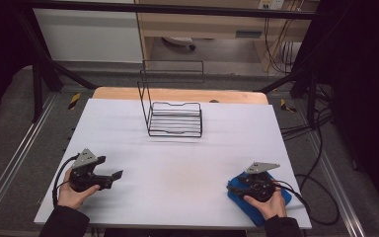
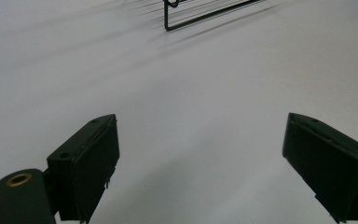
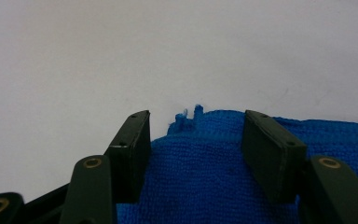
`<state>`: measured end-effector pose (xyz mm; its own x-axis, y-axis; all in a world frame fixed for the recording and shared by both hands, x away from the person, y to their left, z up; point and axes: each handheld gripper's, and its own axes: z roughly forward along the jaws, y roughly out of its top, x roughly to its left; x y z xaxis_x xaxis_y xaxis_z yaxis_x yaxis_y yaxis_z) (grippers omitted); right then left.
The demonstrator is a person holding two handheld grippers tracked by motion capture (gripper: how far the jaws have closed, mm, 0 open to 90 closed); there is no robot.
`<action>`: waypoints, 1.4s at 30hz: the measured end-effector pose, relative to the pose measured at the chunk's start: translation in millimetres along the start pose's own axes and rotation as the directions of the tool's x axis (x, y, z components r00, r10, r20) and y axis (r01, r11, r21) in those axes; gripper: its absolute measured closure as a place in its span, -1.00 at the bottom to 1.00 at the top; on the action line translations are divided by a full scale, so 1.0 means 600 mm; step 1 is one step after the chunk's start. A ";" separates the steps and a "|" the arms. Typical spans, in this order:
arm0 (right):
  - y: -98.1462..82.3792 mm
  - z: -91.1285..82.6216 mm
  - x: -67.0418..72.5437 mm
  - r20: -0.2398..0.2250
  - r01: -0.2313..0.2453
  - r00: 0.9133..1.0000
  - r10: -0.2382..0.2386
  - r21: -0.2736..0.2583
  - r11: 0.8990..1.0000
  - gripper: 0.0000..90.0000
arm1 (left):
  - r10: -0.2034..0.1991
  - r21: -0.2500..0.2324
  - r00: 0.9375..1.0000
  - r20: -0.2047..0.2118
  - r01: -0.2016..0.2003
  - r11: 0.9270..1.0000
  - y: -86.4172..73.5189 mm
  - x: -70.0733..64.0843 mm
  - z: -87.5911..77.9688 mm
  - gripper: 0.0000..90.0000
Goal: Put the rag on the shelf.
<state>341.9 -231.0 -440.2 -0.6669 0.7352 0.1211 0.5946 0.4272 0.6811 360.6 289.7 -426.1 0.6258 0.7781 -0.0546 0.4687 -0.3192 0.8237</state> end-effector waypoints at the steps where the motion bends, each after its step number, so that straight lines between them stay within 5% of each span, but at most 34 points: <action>1: 0.000 0.002 0.002 0.006 0.004 1.000 -0.004 0.007 1.000 -0.03 | 0.003 0.002 1.000 0.000 -0.003 1.000 0.000 0.000 0.000 -0.75; 11: -0.003 0.013 0.021 0.100 0.090 0.990 -0.095 0.049 0.995 0.12 | 0.005 0.006 1.000 -0.001 -0.005 1.000 0.000 -0.001 0.001 -0.74; 17: -0.002 0.013 0.021 0.118 0.080 0.989 -0.086 0.051 0.995 0.28 | -0.001 0.006 1.000 -0.002 0.001 1.000 0.000 0.000 0.000 -0.73; 23: 0.000 0.010 0.016 0.143 0.081 0.986 -0.089 0.065 0.995 0.73 | -0.003 0.006 1.000 -0.003 0.003 1.000 0.000 0.001 0.000 -0.72; 28: 0.003 0.007 0.009 0.133 0.051 0.989 -0.059 0.062 0.997 0.83 | -0.002 0.010 1.000 -0.004 0.002 1.000 0.000 0.002 0.000 -0.72; 42: 0.033 -0.016 0.000 0.059 -0.008 0.998 0.015 -0.120 0.993 0.86 | -0.006 0.011 1.000 -0.009 0.006 1.000 0.000 0.003 0.002 -0.71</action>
<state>349.5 -227.4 -419.7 -0.6305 0.7711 0.0887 0.5415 0.3551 0.7620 362.3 290.2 -427.0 0.6176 0.7846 -0.0544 0.4791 -0.3204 0.8172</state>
